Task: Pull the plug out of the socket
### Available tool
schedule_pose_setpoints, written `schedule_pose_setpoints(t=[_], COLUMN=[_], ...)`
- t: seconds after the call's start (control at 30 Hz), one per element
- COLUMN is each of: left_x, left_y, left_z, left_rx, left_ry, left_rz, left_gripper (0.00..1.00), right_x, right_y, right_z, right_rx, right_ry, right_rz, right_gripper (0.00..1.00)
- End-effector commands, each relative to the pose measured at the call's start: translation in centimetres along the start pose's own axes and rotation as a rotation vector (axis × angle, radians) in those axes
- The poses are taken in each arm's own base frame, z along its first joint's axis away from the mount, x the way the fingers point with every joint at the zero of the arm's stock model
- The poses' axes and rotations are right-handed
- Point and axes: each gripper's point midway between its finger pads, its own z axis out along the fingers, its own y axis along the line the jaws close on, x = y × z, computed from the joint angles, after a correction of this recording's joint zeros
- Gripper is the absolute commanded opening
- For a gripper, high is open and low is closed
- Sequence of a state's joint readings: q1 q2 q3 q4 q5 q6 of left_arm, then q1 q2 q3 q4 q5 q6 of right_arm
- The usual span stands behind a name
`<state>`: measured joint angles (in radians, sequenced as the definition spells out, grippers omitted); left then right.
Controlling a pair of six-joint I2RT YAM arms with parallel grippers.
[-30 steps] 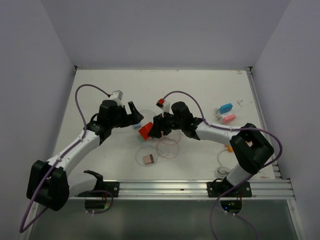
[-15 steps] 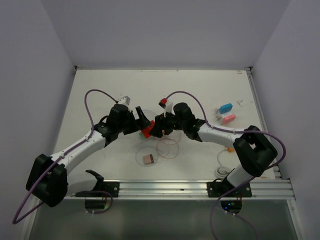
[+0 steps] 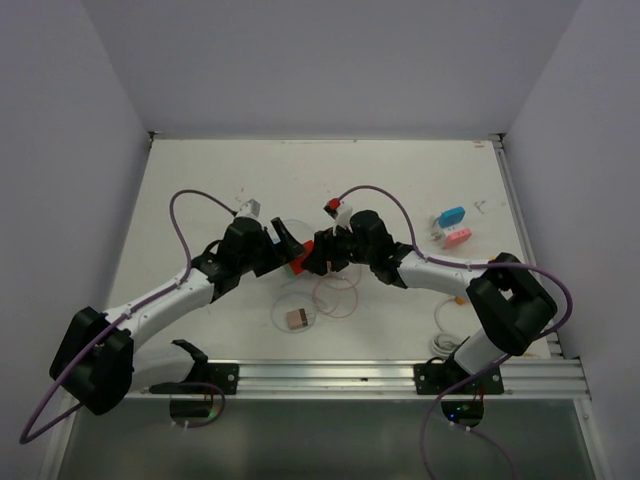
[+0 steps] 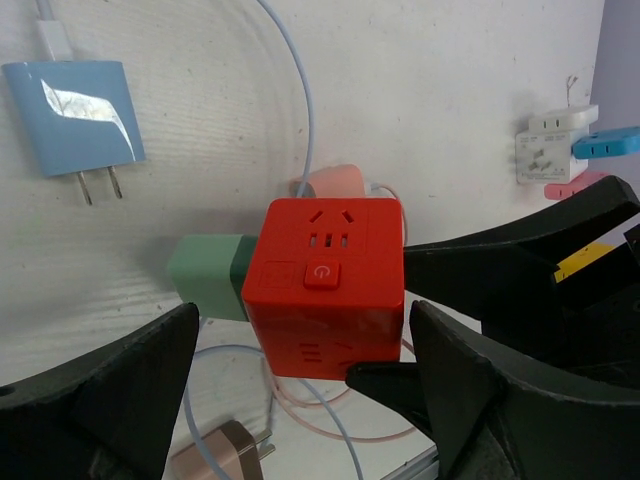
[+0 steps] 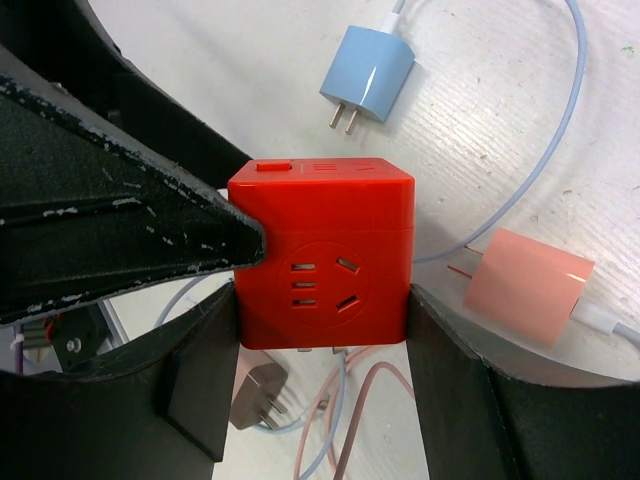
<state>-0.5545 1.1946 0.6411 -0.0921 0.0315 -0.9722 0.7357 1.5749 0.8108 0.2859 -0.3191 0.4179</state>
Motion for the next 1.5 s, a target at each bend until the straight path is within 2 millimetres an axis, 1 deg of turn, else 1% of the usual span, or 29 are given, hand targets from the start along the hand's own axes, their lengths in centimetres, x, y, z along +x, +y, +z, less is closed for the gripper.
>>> schedule_pose_setpoints(t=[0.0, 0.03, 0.13, 0.2, 0.23, 0.27, 0.4, 0.43, 0.5, 0.53, 0.6, 0.63, 0.67, 0.7, 0.73, 0.77, 0.8, 0.83, 0.87, 0.9, 0.93, 1.0, 1.03, 1.13, 1.17, 1.23, 1.33, 1.4, 1.47], left_x=[-0.7, -1.1, -0.8, -0.8, -0.7, -1.0, -1.1, -1.1, -1.2, -1.3, -1.5, -1.6, -1.8, -1.3, -1.4, -1.5, -1.5, -1.7, -1.8, -1.8, -2.0, -2.1, -2.3, -2.6, -3.0, -3.1, -3.1, -3.3, -3.3], left_y=[-1.7, -2.4, -2.5, -2.7, -2.7, -2.5, -2.2, -2.1, -2.0, -1.8, -1.9, -1.8, -1.9, -1.0, -1.0, -0.8, -0.6, -0.5, -0.4, -0.1, 0.1, 0.5, 0.7, 1.3, 1.2, 1.9, 2.6, 2.7, 2.9], left_z=[0.1, 0.1, 0.2, 0.2, 0.2, 0.4, 0.4, 0.4, 0.4, 0.4, 0.3, 0.4, 0.4, 0.4, 0.3, 0.4, 0.3, 0.4, 0.4, 0.4, 0.4, 0.4, 0.4, 0.5, 0.4, 0.3, 0.5, 0.4, 0.5], left_rx=[0.056, 0.083, 0.086, 0.093, 0.092, 0.076, 0.062, 0.055, 0.049, 0.041, 0.041, 0.035, 0.036, 0.000, -0.006, -0.015, -0.027, -0.036, -0.046, -0.062, -0.076, -0.108, -0.123, -0.170, -0.178, -0.225, -0.276, -0.303, -0.323], left_ry=[-0.051, -0.067, -0.061, -0.061, -0.058, -0.078, -0.085, -0.089, -0.092, -0.096, -0.106, -0.111, -0.115, -0.099, -0.105, -0.106, -0.107, -0.113, -0.117, -0.112, -0.119, -0.112, -0.117, -0.116, -0.120, -0.113, -0.085, -0.066, -0.041], left_rz=[-0.026, -0.024, -0.023, -0.023, -0.024, -0.025, -0.020, -0.018, -0.013, -0.011, -0.005, -0.002, 0.002, 0.004, 0.009, 0.014, 0.025, 0.031, 0.047, 0.055, 0.065, 0.096, 0.107, 0.152, 0.174, 0.201, 0.247, 0.277, 0.311], left_gripper=[0.89, 0.87, 0.84, 0.79, 0.76, 0.75, 0.68, 0.64, 0.60, 0.55, 0.50, 0.44, 0.41, 0.37, 0.30, 0.27, 0.25, 0.20, 0.18, 0.16, 0.13, 0.09, 0.07, 0.05, 0.04, 0.04, 0.04, 0.07, 0.17], right_x=[-4.4, -4.4, -4.2, -4.3, -4.3, -4.3, -4.1, -4.0, -4.0, -3.8, -3.7, -3.7, -3.6, -3.6, -3.4, -3.3, -3.3, -3.1, -3.0, -3.0, -2.8, -2.8, -2.6, -2.7, -2.8, -2.9, -3.0, -3.2, -3.1], right_y=[2.0, 2.0, 2.1, 2.3, 2.4, 2.4, 2.5, 2.5, 2.6, 2.6, 2.7, 2.7, 2.7, 2.8, 2.7, 2.6, 2.7, 2.6, 2.6, 2.8, 2.7, 2.7, 2.6, 2.4, 2.4, 2.0, 1.7, 1.3, 0.7], right_z=[-0.9, -0.9, -0.8, -0.8, -0.7, -0.8, -0.6, -0.5, -0.4, -0.3, -0.1, 0.0, 0.0, 0.1, 0.2, 0.3, 0.4, 0.5, 0.6, 0.6, 0.8, 0.9, 0.9, 0.9, 0.7, 0.6, 0.2, 0.0, -0.1], right_rx=[-0.050, -0.052, -0.059, -0.069, -0.074, -0.078, -0.086, -0.089, -0.097, -0.101, -0.109, -0.110, -0.113, -0.116, -0.114, -0.115, -0.118, -0.116, -0.120, -0.128, -0.129, -0.128, -0.126, -0.110, -0.106, -0.079, -0.058, -0.033, 0.000], right_ry=[-0.157, -0.158, -0.154, -0.159, -0.158, -0.159, -0.155, -0.152, -0.149, -0.142, -0.136, -0.135, -0.130, -0.130, -0.122, -0.116, -0.113, -0.106, -0.099, -0.098, -0.090, -0.085, -0.081, -0.078, -0.081, -0.084, -0.091, -0.105, -0.113], right_rz=[-0.013, -0.007, -0.002, 0.003, 0.009, 0.010, 0.020, 0.024, 0.028, 0.032, 0.036, 0.041, 0.043, 0.042, 0.047, 0.048, 0.047, 0.051, 0.053, 0.052, 0.055, 0.056, 0.057, 0.046, 0.041, 0.030, 0.016, 0.012, 0.013], right_gripper=[0.00, 0.00, 0.00, 0.00, 0.00, 0.00, 0.00, 0.00, 0.00, 0.00, 0.00, 0.00, 0.01, 0.02, 0.05, 0.11, 0.13, 0.17, 0.30, 0.37, 0.56, 0.70, 0.80, 0.91, 0.94, 0.99, 0.99, 0.99, 0.99])
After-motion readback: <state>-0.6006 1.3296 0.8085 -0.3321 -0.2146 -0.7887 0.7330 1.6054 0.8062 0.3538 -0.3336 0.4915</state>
